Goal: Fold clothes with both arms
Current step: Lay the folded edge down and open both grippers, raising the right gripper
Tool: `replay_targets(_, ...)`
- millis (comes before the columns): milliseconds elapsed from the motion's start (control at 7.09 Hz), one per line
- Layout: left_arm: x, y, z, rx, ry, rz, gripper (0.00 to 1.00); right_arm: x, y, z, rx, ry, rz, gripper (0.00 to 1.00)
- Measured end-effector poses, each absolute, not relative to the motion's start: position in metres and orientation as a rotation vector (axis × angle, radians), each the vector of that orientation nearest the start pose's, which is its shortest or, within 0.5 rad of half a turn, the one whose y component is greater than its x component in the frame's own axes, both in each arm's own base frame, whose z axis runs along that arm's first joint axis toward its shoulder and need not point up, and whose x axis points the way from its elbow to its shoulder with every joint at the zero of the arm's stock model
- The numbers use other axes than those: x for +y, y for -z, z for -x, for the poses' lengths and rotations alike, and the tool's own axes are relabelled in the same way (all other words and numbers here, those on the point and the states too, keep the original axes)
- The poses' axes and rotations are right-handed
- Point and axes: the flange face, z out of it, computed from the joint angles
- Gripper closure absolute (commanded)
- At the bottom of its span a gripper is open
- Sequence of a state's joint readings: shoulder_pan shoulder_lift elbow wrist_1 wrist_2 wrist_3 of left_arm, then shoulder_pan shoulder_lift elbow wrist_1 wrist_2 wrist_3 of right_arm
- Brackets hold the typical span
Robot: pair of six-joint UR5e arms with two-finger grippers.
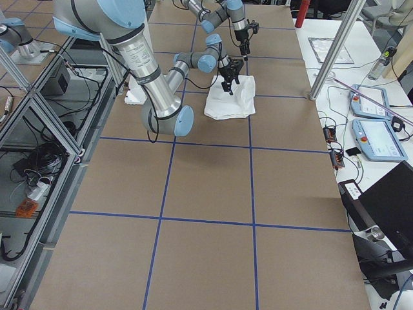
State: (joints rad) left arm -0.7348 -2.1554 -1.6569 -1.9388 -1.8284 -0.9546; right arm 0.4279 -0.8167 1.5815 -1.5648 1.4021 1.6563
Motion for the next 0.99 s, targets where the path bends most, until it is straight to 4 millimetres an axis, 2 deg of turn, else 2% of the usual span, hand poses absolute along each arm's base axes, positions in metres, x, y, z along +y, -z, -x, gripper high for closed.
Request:
replay_targets(141,-0.533,-0.238,-0.425,0.951,-0.033,-0.464,0.0,-0.424,-0.212,0.603,-0.706,-0.507,-0.32,0.0)
replay_targets(282,-0.533,-0.238,-0.423,0.952,-0.033,-0.465,0.0,-0.425,-0.223,0.615,-0.664,-0.479,-0.352,0.0)
replay_targets(564,-0.532,-0.237,-0.421,0.955,-0.033,-0.468,0.0,-0.449,-0.238,0.621,-0.59,-0.462,-0.411,0.0)
replay_targets(705,-0.532,-0.236,-0.42,0.956,-0.032,-0.469,0.0,-0.475,-0.245,0.621,-0.544,-0.466,-0.43,0.0)
replay_targets(846,-0.532,-0.236,-0.42,0.957,-0.031,-0.468,0.0,-0.511,-0.258,0.62,-0.492,-0.464,-0.453,0.0)
replay_targets(987,-0.532,-0.237,-0.42,0.957,-0.029,-0.466,0.0,-0.551,-0.271,0.61,-0.451,-0.456,-0.482,0.0)
